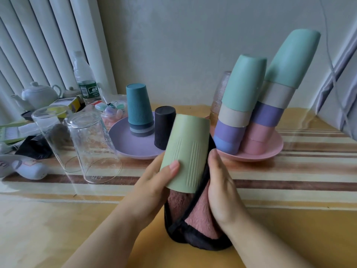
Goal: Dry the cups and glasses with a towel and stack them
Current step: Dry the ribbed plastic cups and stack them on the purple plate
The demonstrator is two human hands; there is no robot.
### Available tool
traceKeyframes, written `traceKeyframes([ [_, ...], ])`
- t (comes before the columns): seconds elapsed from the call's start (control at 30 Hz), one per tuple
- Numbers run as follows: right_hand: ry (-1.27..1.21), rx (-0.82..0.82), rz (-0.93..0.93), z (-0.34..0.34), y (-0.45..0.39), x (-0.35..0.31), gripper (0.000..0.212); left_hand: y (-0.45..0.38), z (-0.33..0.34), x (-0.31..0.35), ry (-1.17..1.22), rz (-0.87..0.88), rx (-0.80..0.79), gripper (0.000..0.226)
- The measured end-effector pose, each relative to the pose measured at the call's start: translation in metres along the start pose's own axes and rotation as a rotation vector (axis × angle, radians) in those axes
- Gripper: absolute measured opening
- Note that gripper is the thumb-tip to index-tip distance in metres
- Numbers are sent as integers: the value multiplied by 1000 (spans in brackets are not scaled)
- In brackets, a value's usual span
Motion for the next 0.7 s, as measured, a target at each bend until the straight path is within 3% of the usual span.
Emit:
traceKeyframes([
  [0.07, 99, -41, 64, 5, 2, 9, 56, -4, -7, 3, -4, 41, 13, 81],
  [0.13, 265, -56, 144, 8, 4, 17, 89, -7, -17, 6, -12, 52, 68, 91],
  [0.17, 310, -40, 165, 9, 4, 18, 93, -8, -20, 9, -26, 60, 94, 89],
  [0.3, 189, -9, 28, 9, 5, 4, 34, -11, -24, 20, -242, 182, 262, 45],
  [0.43, 288, 37, -133, 7, 1, 6, 41, -6, -16, 25, -533, 337, 321, 32],
  [0.5, 385, 36, -161, 11, 2, 8, 37, -5, -14, 22, -555, 295, 306, 36],
  [0.6, 558, 28, -243, 17, 8, 12, 50, -5, -18, 18, -654, 216, 293, 63],
  [0.7, 515, 47, -256, 17, 8, 7, 52, -5, -16, 15, -630, 165, 220, 51],
])
Point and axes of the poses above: each hand's wrist, its own y-axis away from the middle knuckle, its own z-axis out of the palm, x = y × z, the point moved 2 cm from there along -y, towards the middle knuckle, and after that the axes turned 11 degrees about z, right-handed, at the moved point
